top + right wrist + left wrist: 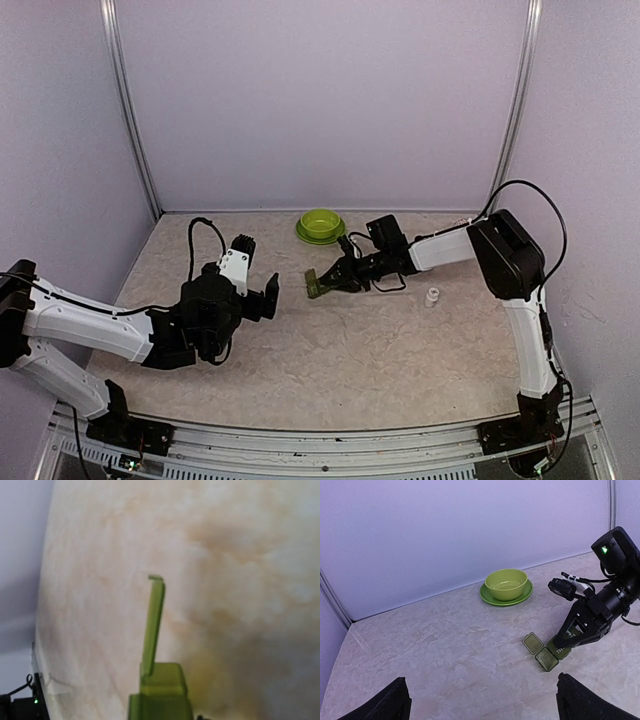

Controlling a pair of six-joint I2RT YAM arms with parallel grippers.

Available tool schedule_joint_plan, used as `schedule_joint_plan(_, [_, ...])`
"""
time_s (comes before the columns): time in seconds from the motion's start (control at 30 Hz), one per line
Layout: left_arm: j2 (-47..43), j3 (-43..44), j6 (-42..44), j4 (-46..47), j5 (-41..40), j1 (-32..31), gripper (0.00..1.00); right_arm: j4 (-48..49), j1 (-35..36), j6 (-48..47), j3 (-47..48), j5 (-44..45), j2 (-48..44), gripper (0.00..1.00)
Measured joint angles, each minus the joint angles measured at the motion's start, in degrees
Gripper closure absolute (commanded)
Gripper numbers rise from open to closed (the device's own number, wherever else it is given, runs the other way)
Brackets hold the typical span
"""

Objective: Sort the pills into containers
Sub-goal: Place the pill container at the center of the board.

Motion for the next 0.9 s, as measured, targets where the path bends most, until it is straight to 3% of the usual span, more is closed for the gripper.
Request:
schedule_joint_plan(0.57, [0.0,0.0,-0.09,0.0,-0.22,0.0,0.01,-3.26,-0.39,-0.83,0.96,0.83,0.61,0.5])
schedule_joint_plan(0.9, [0.0,0.0,-0.09,0.0,-0.22,0.0,0.01,-5.18,-1.05,-3.39,0.74,1.92,-0.13,0.42])
